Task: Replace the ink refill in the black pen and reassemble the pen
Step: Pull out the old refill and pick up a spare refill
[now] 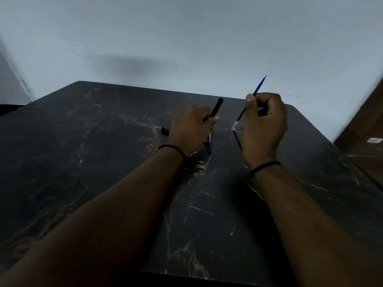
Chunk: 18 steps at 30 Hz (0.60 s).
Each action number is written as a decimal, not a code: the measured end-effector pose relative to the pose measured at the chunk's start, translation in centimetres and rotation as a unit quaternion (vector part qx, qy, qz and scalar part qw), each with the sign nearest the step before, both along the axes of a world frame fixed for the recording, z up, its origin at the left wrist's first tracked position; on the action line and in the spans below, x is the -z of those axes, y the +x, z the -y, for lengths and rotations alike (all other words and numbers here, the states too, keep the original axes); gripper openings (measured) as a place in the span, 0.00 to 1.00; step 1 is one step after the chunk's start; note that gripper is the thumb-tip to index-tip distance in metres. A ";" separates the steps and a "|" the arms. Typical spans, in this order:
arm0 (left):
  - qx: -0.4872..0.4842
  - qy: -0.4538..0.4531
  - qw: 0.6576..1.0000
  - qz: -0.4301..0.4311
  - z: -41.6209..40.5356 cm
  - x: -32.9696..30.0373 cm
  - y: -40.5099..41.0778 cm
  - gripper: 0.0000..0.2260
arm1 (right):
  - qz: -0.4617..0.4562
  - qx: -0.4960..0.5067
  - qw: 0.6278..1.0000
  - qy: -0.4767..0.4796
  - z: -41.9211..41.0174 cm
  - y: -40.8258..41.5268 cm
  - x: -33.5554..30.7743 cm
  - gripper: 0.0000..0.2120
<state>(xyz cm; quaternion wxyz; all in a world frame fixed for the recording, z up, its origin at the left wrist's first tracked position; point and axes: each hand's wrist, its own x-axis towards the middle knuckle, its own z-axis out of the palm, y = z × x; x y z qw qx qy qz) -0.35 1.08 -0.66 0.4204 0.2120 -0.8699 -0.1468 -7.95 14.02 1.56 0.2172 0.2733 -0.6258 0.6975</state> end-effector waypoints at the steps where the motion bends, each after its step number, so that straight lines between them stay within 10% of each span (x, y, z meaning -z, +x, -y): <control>1: 0.000 0.001 1.000 0.000 0.0 0.0 0.0 0.13 | 0.005 0.008 1.000 0.008 0.0 -0.3 0.1 0.04; 18: 0.001 0.010 1.000 0.003 0.2 0.2 -0.2 0.21 | 0.025 0.103 0.951 0.291 -1.9 -4.5 1.9 0.12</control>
